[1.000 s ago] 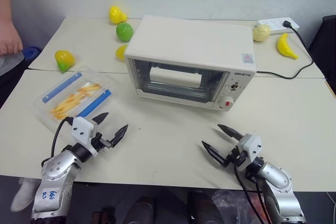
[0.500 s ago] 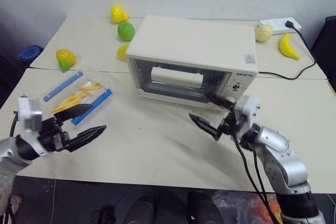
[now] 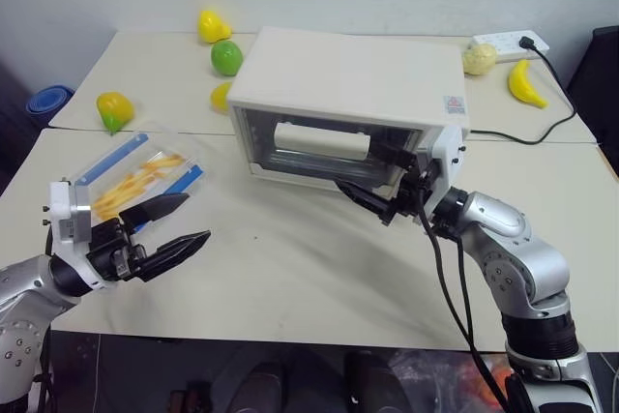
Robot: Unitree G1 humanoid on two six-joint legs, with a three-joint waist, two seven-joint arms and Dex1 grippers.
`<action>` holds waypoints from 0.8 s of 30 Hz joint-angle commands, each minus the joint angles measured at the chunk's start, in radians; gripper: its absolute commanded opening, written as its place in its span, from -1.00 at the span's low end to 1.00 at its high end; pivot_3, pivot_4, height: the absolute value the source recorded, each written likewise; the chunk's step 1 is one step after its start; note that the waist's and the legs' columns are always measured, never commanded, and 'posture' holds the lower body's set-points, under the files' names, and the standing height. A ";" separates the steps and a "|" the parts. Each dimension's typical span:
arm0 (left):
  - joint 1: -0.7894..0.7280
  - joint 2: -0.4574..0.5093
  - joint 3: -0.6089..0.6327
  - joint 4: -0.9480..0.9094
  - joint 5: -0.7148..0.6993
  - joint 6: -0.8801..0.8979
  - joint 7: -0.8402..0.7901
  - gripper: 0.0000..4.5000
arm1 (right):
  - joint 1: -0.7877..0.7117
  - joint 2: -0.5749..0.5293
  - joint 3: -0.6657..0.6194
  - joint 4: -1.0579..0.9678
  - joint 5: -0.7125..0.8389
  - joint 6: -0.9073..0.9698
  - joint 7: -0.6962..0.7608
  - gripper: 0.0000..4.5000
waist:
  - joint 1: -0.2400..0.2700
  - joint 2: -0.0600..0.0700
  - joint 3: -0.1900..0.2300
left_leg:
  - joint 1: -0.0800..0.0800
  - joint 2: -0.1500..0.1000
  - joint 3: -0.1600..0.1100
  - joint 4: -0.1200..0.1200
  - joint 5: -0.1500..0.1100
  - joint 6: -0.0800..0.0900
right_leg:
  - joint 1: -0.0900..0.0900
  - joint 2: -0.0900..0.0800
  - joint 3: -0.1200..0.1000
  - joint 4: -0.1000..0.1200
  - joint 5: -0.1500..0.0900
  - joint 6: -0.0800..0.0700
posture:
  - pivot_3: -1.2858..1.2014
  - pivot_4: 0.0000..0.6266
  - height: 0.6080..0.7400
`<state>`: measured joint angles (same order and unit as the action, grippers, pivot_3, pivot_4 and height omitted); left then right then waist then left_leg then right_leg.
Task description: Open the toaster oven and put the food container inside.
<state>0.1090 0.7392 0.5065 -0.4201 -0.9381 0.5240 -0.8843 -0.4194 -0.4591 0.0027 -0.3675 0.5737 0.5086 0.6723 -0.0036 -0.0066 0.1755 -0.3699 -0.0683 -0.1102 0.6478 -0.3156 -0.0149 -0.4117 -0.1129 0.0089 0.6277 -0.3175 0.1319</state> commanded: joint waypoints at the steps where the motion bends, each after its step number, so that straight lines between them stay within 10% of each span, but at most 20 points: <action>1: -0.013 -0.013 -0.004 -0.038 -0.001 -0.007 0.027 0.99 | 0.011 -0.030 0.018 -0.103 0.047 0.001 0.075 1.00 | -0.001 0.000 0.000 | 0.000 0.000 0.000 0.000 0.000 0.000 | 0.000 0.000 0.000 0.000 0.000 0.000 | 0.03 -0.52 1.00; 10: -0.159 -0.083 -0.018 -0.050 -0.128 0.057 0.205 0.99 | 0.103 -0.191 0.055 -0.186 0.057 0.057 0.206 1.00 | -0.001 0.000 0.000 | 0.001 0.001 0.002 0.001 -0.001 0.000 | 0.000 0.000 0.001 0.000 0.000 0.000 | 0.03 -0.52 1.00; 24: -0.504 -0.143 -0.288 0.239 0.222 -0.072 0.235 -0.73 | 0.145 -0.203 0.071 -0.207 0.027 0.022 0.198 1.00 | -0.010 0.000 0.000 | 0.001 0.001 0.005 0.000 -0.001 0.000 | -0.001 0.006 0.003 0.000 0.001 0.001 | 0.03 -0.52 1.00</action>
<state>-0.3828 0.5742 0.2257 -0.1870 -0.7556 0.4868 -0.6089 -0.2826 -0.6533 0.0408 -0.5103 0.6000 0.5474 0.8226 -0.0136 -0.0071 0.1754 -0.3692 -0.0669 -0.1057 0.6479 -0.3164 -0.0151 -0.4133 -0.1073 0.0118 0.6278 -0.3169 0.1330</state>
